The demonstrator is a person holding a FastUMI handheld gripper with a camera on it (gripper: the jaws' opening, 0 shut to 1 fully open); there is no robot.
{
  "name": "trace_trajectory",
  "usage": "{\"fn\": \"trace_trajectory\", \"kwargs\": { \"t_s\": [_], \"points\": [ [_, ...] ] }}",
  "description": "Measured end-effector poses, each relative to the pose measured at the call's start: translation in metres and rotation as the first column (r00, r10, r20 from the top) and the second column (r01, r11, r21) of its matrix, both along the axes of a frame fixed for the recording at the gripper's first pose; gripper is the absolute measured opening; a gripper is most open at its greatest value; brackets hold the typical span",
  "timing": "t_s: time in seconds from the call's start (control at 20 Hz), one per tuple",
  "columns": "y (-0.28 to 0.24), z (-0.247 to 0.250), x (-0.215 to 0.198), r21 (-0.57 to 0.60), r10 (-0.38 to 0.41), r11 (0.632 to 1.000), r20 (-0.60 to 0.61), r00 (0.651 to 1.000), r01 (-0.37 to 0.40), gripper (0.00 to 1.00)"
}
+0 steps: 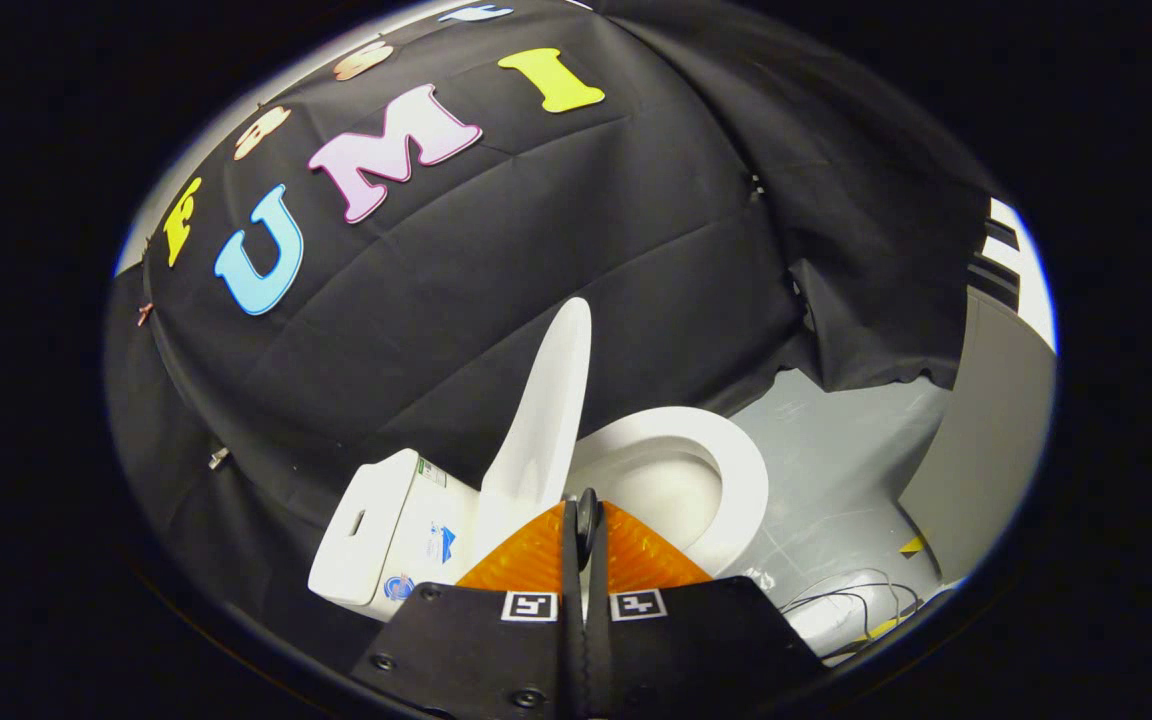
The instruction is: Open the toilet lid.
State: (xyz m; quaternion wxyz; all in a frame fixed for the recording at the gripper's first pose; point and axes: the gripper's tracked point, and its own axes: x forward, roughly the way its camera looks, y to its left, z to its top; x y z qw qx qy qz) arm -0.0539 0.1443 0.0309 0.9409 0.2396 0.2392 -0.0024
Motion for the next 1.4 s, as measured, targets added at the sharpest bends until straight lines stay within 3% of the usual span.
{"fn": "trace_trajectory", "kwargs": {
  "t_s": [0.45,0.85,1.4],
  "points": [
    [0.036,0.038,-0.002,-0.163,-0.006,0.987,0.031,0.999,0.011,0.05],
    [0.102,0.079,-0.009,-0.199,-0.012,0.980,0.064,0.998,0.024,0.05],
    [0.235,0.121,-0.019,-0.323,0.089,0.945,0.123,0.988,-0.045,0.05]
  ]
}}
